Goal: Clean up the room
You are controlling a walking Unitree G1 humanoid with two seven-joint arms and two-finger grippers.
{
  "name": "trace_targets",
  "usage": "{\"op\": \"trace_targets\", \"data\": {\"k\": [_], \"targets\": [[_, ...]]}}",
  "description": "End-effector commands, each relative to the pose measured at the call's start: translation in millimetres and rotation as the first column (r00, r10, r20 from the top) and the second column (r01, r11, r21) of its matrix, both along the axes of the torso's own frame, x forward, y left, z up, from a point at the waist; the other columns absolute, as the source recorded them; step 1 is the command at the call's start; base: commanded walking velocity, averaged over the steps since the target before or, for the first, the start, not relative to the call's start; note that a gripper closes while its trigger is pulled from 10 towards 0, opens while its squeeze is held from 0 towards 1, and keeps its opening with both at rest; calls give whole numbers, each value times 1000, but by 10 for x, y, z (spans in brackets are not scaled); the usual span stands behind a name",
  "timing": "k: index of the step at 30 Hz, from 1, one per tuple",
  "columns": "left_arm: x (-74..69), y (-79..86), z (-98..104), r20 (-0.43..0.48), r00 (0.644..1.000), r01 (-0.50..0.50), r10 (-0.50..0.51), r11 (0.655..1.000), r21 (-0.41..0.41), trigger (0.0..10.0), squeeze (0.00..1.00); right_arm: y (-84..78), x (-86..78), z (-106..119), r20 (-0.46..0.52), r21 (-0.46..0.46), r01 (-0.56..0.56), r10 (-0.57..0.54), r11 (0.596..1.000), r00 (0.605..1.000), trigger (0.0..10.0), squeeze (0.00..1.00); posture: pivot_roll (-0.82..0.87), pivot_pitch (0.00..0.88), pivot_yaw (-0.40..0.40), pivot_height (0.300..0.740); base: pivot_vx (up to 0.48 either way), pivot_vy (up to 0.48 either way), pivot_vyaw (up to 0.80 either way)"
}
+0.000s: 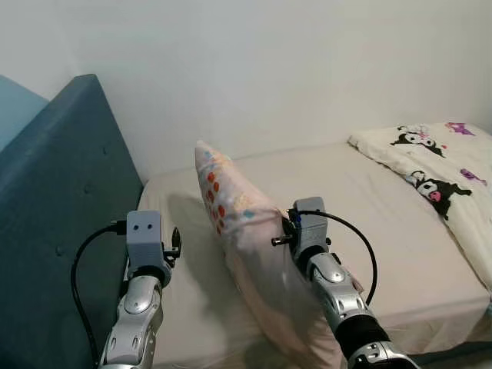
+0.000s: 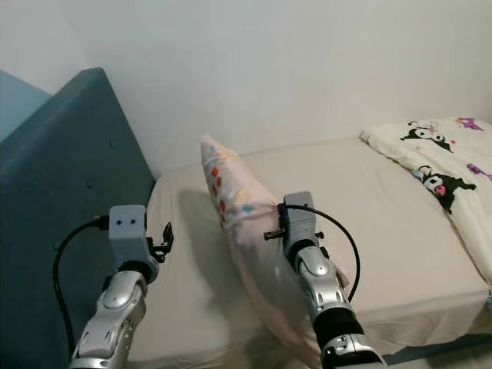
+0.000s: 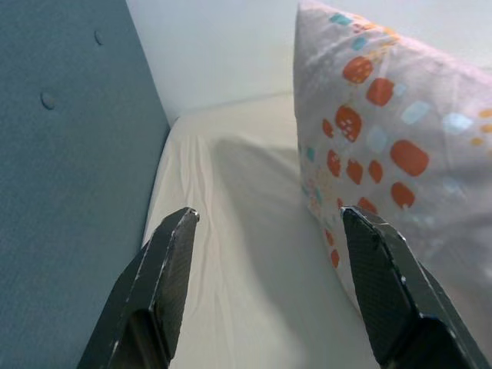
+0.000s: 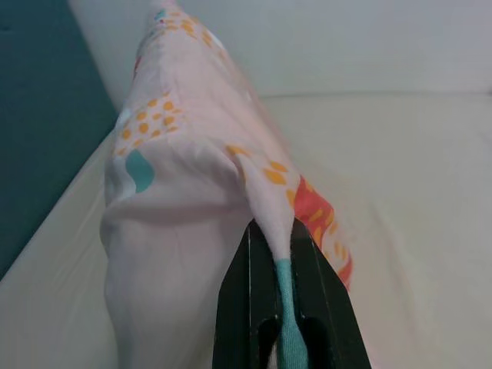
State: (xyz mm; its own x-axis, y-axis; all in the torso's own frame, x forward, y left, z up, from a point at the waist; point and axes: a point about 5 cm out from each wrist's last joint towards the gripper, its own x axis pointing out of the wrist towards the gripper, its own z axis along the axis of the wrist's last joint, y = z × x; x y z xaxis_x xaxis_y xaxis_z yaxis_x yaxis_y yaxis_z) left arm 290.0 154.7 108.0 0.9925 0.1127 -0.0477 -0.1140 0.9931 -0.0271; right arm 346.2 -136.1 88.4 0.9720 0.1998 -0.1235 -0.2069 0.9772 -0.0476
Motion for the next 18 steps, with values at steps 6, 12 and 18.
{"op": "trace_targets", "data": {"k": [6, 12, 18], "targets": [[5, 11, -4, -5, 1000, -14, 14, 1000, 25, 10000, 0, 50, 30, 88, 45, 25, -9, 8, 1000, 999, 10000, 0, -104, 0, 48, 720, 0, -480, 0], [13, 55, -3, -11, 998, -56, 55, 998, -9, 10000, 0, 46, 28, 87, 44, 29, -7, 6, 1000, 999, 10000, 0, -105, 0, 50, 720, 0, 0, 0], [11, 65, -18, -19, 998, -55, 54, 998, -16, 10000, 0, 46, 30, 85, 42, 32, -6, 5, 999, 999, 10000, 0, -104, 0, 49, 720, 0, 0, 0]]}}
